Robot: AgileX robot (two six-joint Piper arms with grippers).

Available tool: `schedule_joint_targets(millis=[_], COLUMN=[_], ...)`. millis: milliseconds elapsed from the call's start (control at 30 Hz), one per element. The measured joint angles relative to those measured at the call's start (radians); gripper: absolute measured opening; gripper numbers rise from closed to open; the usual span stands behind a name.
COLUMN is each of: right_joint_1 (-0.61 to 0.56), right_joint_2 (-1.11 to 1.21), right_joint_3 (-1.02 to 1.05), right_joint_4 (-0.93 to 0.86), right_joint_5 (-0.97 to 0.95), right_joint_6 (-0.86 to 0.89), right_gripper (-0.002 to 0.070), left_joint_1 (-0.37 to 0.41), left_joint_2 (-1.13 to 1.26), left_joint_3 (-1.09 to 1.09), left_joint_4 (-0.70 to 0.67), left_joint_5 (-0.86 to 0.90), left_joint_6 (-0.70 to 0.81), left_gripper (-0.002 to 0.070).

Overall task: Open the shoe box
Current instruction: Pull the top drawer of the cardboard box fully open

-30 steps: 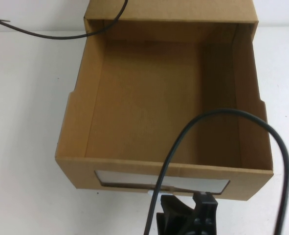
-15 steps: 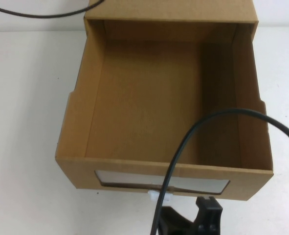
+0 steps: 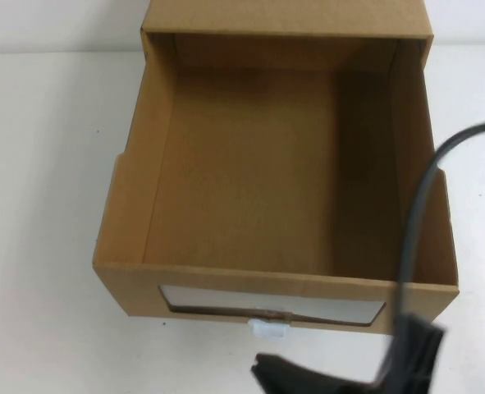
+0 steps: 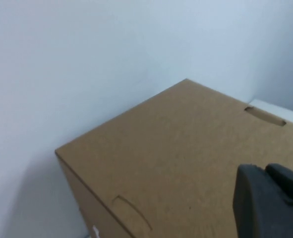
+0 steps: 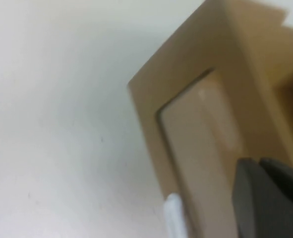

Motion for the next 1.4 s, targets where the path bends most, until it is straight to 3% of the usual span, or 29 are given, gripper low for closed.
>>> schedule_joint_targets(millis=[133, 267, 567, 733, 867, 1033, 1400], right_joint_1=[0.000, 0.000, 0.000, 0.000, 0.000, 0.000, 0.000], right_joint_2=[-0.154, -0.321, -0.559, -0.585, -0.585, -0.585, -0.585], right_joint_3=[0.002, 0.018, 0.050, 0.050, 0.050, 0.052, 0.052], right_joint_4=[0.000, 0.000, 0.000, 0.000, 0.000, 0.000, 0.000], right_joint_5=[0.078, 0.209, 0.227, 0.205, 0.199, 0.184, 0.118], right_joint_6=[0.000, 0.001, -0.032, -0.062, -0.105, -0.136, -0.145], right_gripper=[-0.0018, -0.0018, -0.0018, -0.0018, -0.0018, -0.0018, -0.0018], left_joint_1=[0.000, 0.000, 0.000, 0.000, 0.000, 0.000, 0.000], left_joint_2=[-0.075, -0.211, -0.876, -1.248, -1.433, -1.538, -1.545], left_joint_3=[0.077, 0.299, 1.175, 1.557, 1.719, 1.763, 1.766], left_joint_4=[0.112, 0.181, 0.190, 0.207, 0.265, 0.443, 0.510], left_joint_5=[0.033, 0.009, -0.567, -0.700, -0.694, -0.569, -0.163], left_joint_6=[-0.063, -0.083, -0.093, -0.150, -0.247, -0.446, -0.508], left_gripper=[0.0000, 0.0000, 0.0000, 0.0000, 0.0000, 0.0000, 0.0000])
